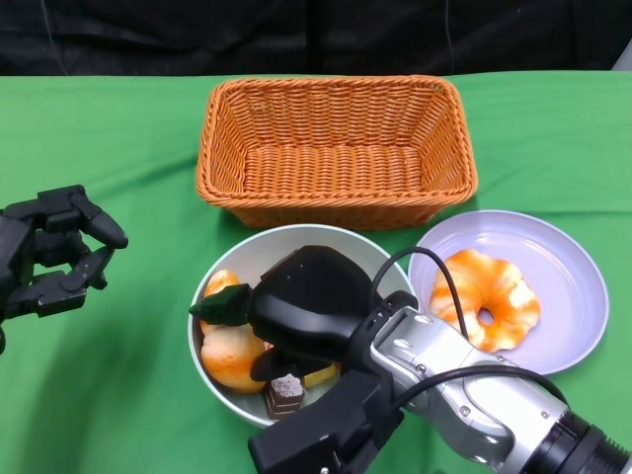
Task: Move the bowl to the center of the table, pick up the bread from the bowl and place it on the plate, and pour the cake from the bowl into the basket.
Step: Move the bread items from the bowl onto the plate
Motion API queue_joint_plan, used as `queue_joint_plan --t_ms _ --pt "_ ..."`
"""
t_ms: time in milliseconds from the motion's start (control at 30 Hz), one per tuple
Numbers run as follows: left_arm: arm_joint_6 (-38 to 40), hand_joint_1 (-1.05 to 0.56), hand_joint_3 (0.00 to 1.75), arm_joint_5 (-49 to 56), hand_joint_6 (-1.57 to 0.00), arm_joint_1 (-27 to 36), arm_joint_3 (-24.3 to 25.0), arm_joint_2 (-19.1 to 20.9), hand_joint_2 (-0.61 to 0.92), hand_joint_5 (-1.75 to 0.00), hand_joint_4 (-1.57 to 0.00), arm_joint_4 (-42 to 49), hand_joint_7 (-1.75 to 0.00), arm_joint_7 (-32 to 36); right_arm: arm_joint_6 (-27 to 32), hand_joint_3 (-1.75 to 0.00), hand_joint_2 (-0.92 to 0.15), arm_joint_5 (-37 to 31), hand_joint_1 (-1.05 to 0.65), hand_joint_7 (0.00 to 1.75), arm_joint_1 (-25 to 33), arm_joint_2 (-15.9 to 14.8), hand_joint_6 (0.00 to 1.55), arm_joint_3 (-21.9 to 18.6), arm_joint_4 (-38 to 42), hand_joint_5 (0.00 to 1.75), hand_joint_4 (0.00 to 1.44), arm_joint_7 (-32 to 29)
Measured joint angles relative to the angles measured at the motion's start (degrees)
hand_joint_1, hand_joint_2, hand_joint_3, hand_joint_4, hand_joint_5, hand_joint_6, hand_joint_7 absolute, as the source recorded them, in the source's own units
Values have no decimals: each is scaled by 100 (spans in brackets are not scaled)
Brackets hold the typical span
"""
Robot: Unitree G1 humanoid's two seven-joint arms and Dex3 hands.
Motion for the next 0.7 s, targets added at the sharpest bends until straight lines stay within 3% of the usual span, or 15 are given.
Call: queue_joint_plan --t_ms 300,367,467,567,700 --pt "-1 -1 73 0 -74 -21 2 1 73 -154 -69 57 -125 7 -244 -1 -92 -39 -25 0 -90 -49 87 7 421 113 75 -560" --pt "-1 0 73 1 -73 -21 1 1 74 -154 -69 57 -126 39 -271 0 -90 -54 -28 1 -123 -55 95 9 482 87 85 -605" --pt "-1 0 73 0 -73 -22 2 2 74 -155 -70 65 -127 42 -285 0 -87 -86 -29 3 -189 -70 102 8 581 77 90 -661" --pt "-1 1 79 0 -73 -23 2 2 71 -156 -70 70 -130 42 -300 0 -83 -68 -32 3 -242 -77 113 0 682 97 87 -698" --pt "-1 2 84 -11 -73 -24 9 2 69 -156 -70 76 -131 41 -332 0 -84 -119 -33 1 -257 -131 114 -7 745 104 85 -980"
